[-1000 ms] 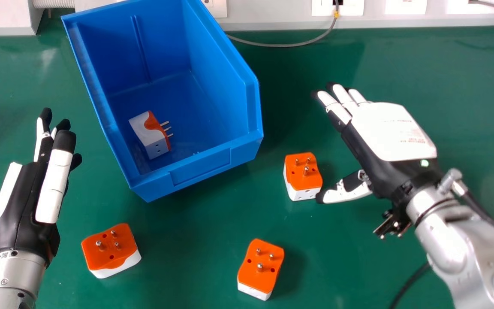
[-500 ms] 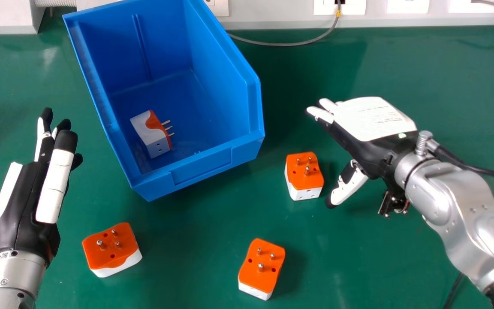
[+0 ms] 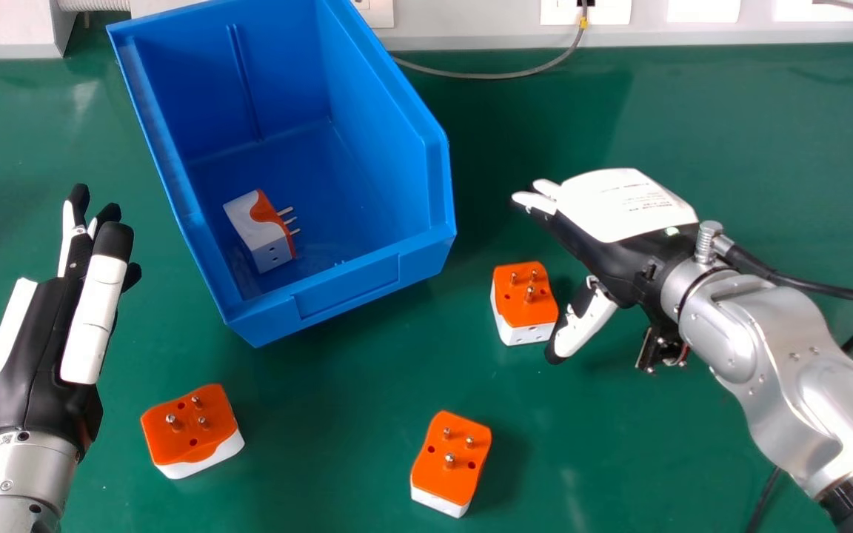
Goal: Pick all objects and put in blue box
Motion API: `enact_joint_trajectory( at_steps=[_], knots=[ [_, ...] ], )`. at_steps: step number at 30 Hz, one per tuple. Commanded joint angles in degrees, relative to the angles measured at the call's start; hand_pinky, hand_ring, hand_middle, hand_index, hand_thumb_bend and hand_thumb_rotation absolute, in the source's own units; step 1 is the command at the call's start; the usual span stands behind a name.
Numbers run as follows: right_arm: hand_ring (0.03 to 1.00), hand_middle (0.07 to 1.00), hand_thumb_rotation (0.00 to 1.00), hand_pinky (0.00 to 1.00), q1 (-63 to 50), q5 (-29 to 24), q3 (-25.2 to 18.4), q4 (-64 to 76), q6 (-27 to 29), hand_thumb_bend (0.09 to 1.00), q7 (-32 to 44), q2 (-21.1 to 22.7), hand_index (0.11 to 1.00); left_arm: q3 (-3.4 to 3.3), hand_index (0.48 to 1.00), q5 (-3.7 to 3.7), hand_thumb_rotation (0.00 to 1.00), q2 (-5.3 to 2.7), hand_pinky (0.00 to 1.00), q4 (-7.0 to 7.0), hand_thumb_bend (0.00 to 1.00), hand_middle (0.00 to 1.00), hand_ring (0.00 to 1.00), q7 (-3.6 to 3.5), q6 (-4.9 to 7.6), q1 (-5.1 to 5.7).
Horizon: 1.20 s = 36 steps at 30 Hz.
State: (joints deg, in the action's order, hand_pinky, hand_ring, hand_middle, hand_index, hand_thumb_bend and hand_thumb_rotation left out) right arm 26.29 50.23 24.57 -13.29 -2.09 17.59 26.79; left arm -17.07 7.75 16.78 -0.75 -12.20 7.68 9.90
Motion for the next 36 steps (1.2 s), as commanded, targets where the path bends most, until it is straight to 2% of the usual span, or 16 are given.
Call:
enact_joint_trajectory(
  at_steps=[1, 5, 8, 13, 19, 26, 29, 32, 36],
  knots=[
    [0.909, 0.939, 0.19, 0.83, 1.2, -0.3, -0.6, 2.4, -0.6, 0.791, -0.6, -0.4, 0.898, -0.30, 1.000, -0.45, 0.98, 0.66, 0.93, 1.21, 0.85, 1.00, 0.99, 0.38, 0.26, -0.42],
    [0.902, 0.933, 0.18, 0.83, 0.9, -1.4, -1.2, 3.5, -1.2, 0.785, -0.1, -1.0, 0.893, -0.18, 1.000, -0.70, 0.99, 0.64, 0.93, 1.12, 0.84, 1.00, 0.99, 0.63, 0.14, -0.64],
    [0.898, 0.929, 0.17, 0.83, 0.8, -1.9, -1.2, 3.8, -1.7, 0.780, 0.1, -1.2, 0.892, -0.18, 1.000, -0.58, 0.99, 0.55, 0.92, 1.54, 0.84, 0.99, 0.99, 0.59, -0.16, -0.56],
    [0.897, 0.928, 0.17, 0.83, 0.7, -2.3, -0.9, 4.1, -2.3, 0.767, 0.6, -1.7, 0.890, -0.24, 1.000, -0.19, 0.99, 0.50, 0.93, 2.00, 0.84, 0.99, 0.99, 0.33, -0.50, -0.51],
    [0.892, 0.926, 0.17, 0.82, 1.0, -3.4, -0.6, 2.5, -2.7, 0.737, 1.4, -2.0, 0.885, -0.40, 1.000, 0.18, 0.99, 0.53, 0.94, 2.14, 0.84, 0.99, 0.99, -0.11, -0.27, -0.31],
    [0.891, 0.921, 0.16, 0.81, 1.1, -5.2, -1.1, 2.9, -4.3, 0.687, 3.8, -2.3, 0.881, -0.53, 1.000, 0.04, 0.99, 0.47, 0.94, 2.94, 0.83, 0.99, 0.99, 0.01, -0.69, 0.16],
    [0.890, 0.921, 0.16, 0.81, 1.1, -5.9, -1.1, 3.4, -5.7, 0.675, 5.2, -2.2, 0.881, -0.61, 1.000, -0.02, 0.99, 0.44, 0.94, 2.74, 0.83, 0.99, 0.99, 0.16, -0.71, 0.00],
    [0.887, 0.921, 0.17, 0.81, 1.3, -5.6, -0.8, 3.6, -6.1, 0.667, 5.5, -2.0, 0.882, -0.56, 1.000, -0.25, 0.99, 0.45, 0.93, 3.75, 0.82, 0.99, 0.99, 0.40, -1.41, 0.40],
    [0.885, 0.920, 0.17, 0.80, 1.5, -5.4, -0.6, 3.3, -5.9, 0.662, 5.3, -1.9, 0.881, -0.59, 1.000, -0.26, 0.99, 0.51, 0.93, 2.63, 0.82, 0.99, 0.99, 0.35, -1.07, -0.19]
  ],
)
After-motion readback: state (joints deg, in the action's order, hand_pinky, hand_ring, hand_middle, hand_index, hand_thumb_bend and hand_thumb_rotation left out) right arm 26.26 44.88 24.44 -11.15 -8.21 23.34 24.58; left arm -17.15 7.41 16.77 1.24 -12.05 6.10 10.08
